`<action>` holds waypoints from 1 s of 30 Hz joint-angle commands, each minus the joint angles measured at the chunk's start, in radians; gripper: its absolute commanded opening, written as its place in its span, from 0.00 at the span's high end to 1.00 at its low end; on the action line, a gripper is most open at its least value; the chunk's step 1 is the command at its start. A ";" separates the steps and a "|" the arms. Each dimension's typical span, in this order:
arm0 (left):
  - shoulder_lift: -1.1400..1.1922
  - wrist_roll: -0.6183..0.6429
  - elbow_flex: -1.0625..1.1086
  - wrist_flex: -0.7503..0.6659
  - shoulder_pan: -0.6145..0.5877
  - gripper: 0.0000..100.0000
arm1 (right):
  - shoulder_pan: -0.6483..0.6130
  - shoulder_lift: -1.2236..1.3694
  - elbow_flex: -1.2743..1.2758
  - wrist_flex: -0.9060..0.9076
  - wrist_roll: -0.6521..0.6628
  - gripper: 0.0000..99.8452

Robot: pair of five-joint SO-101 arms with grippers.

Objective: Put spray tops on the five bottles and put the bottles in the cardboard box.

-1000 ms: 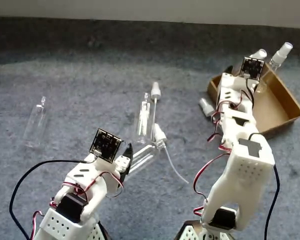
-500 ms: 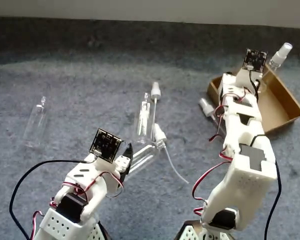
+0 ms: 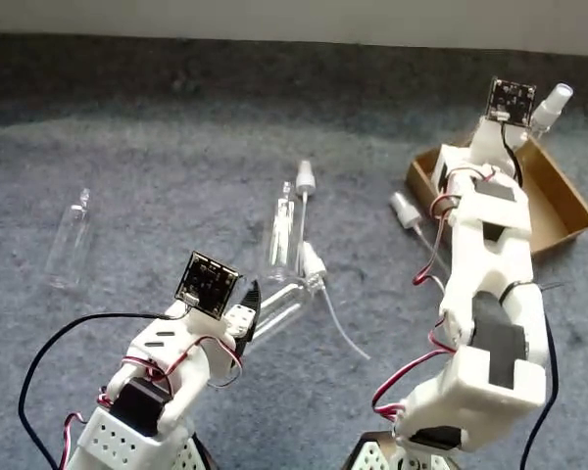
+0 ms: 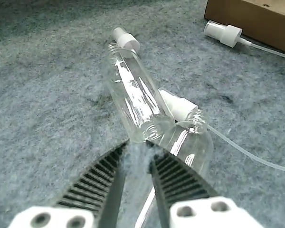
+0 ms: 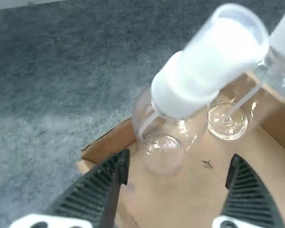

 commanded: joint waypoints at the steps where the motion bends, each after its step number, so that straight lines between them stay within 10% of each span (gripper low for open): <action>1: 0.008 -0.009 -0.018 -0.015 -0.010 0.99 | -0.002 -0.134 -0.044 0.122 0.002 0.71; 17: 0.008 -0.072 -0.162 0.184 -0.012 0.99 | -0.059 -0.466 -0.044 0.599 0.120 0.71; 30: 0.008 -0.066 -0.206 0.215 -0.015 0.99 | -0.406 -0.567 -0.311 0.961 0.051 0.71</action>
